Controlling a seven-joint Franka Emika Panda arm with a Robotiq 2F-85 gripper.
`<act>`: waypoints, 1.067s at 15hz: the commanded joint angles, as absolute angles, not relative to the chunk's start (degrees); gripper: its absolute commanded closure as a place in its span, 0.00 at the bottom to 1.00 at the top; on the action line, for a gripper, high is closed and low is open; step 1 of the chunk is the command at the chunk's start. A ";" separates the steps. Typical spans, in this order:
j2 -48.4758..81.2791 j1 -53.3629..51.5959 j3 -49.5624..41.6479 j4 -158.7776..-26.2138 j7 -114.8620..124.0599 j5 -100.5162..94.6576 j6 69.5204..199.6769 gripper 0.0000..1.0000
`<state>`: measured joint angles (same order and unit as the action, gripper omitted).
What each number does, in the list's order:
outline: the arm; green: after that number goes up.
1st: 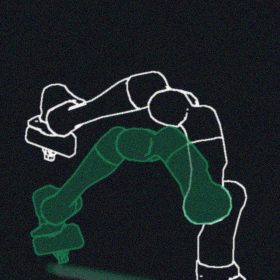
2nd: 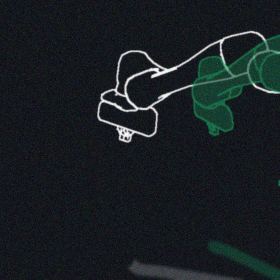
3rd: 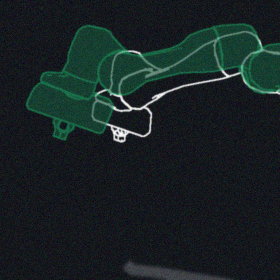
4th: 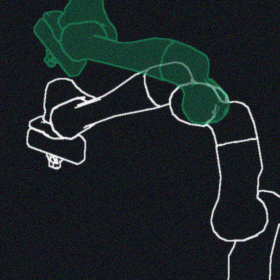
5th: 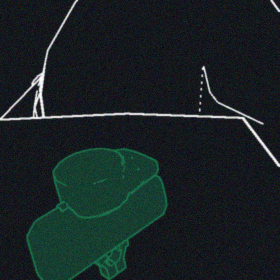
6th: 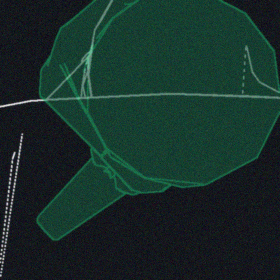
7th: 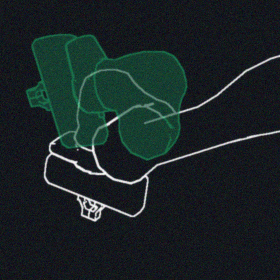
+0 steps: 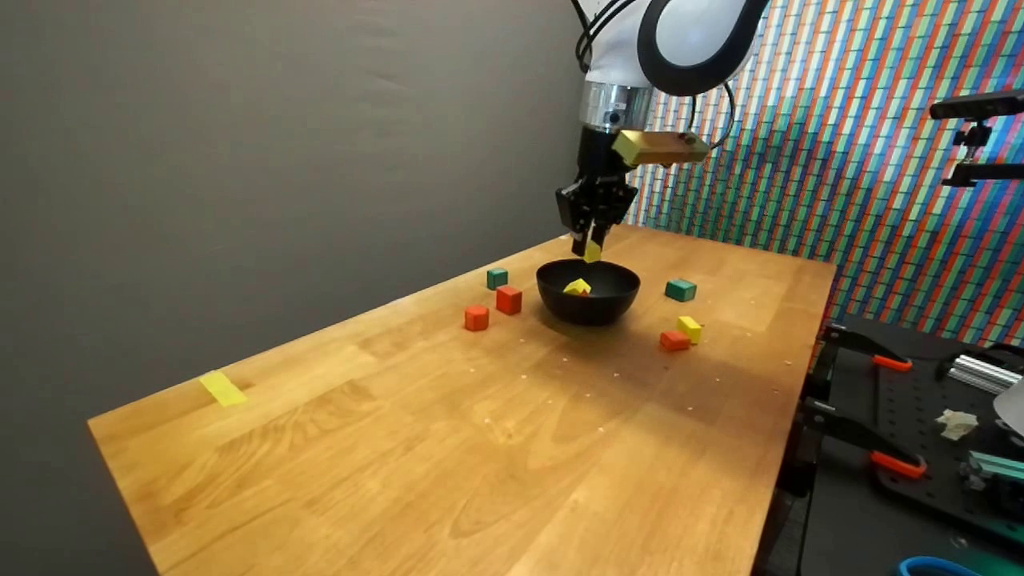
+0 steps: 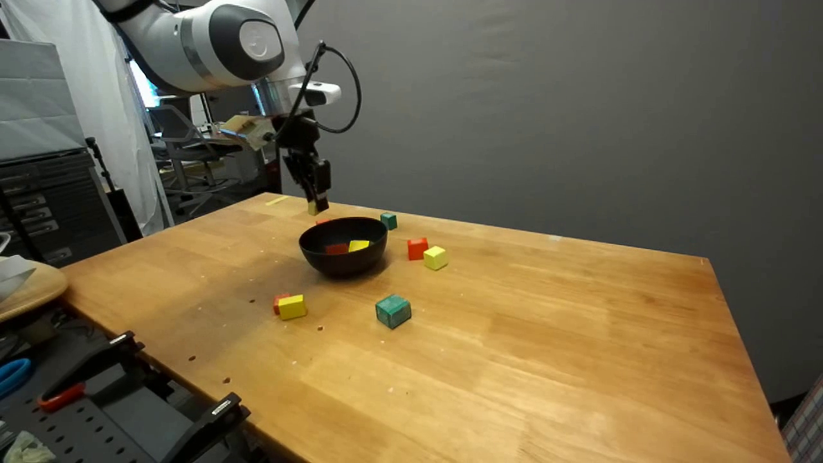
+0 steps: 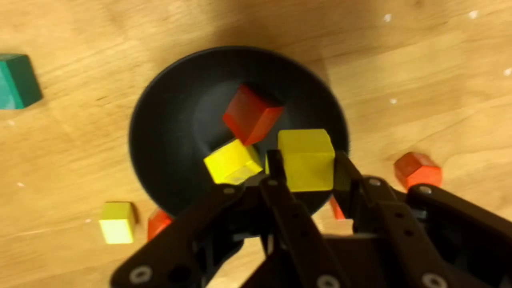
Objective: Pick up all the cube boxes on the table and put them inside the bowl
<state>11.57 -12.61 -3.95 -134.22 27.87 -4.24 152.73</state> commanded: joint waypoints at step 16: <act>20.50 -13.27 -0.22 -118.71 21.30 -9.66 150.29 0.00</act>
